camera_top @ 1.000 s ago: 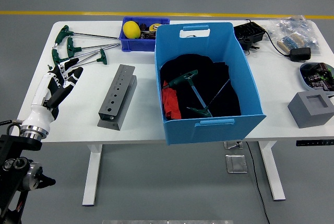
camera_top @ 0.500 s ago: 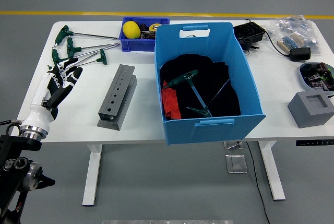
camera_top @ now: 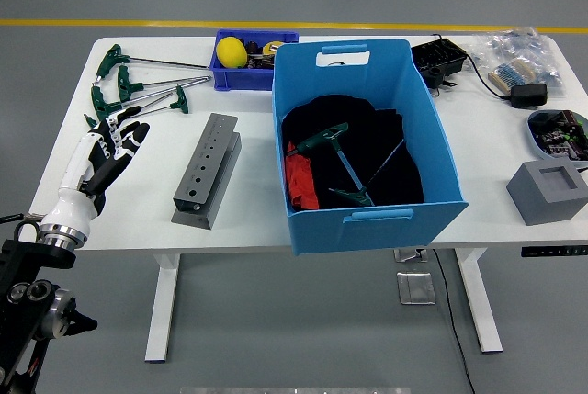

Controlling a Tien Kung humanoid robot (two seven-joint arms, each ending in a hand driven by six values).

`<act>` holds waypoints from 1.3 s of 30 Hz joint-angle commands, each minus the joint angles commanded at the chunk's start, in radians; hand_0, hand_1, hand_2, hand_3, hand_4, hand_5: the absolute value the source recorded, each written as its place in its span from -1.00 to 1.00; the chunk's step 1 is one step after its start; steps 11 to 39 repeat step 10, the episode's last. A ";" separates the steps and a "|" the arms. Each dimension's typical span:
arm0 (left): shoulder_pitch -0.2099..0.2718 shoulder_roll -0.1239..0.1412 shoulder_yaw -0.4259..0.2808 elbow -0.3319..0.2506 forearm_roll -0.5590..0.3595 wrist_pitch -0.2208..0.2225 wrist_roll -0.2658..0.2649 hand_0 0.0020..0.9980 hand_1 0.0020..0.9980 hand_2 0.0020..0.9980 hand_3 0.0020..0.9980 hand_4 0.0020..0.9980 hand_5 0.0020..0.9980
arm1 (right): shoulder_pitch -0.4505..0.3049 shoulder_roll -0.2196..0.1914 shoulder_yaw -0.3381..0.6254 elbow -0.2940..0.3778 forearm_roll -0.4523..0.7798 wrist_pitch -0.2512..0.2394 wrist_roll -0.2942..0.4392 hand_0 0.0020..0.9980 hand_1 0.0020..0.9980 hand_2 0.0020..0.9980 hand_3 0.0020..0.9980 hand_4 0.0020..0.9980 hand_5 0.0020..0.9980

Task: Lift tool from toolbox,place it in box,lift tool from toolbox,place it in box

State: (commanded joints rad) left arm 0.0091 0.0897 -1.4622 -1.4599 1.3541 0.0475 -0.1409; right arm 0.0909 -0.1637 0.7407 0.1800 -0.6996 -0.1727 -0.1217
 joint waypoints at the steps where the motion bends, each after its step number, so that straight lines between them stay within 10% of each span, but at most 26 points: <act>1: 0.000 0.000 -0.001 0.000 0.001 0.000 0.000 0.76 0.84 0.99 0.69 0.84 0.36 | 0.000 0.000 -0.003 0.000 0.003 0.000 0.000 0.26 0.23 0.41 0.15 0.71 0.39; 39: 0.001 -0.003 -0.002 0.002 0.006 -0.004 0.002 0.76 0.83 0.99 0.70 0.85 0.37 | 0.002 0.000 -0.013 0.000 0.014 0.000 -0.001 0.26 0.23 0.40 0.14 0.70 0.39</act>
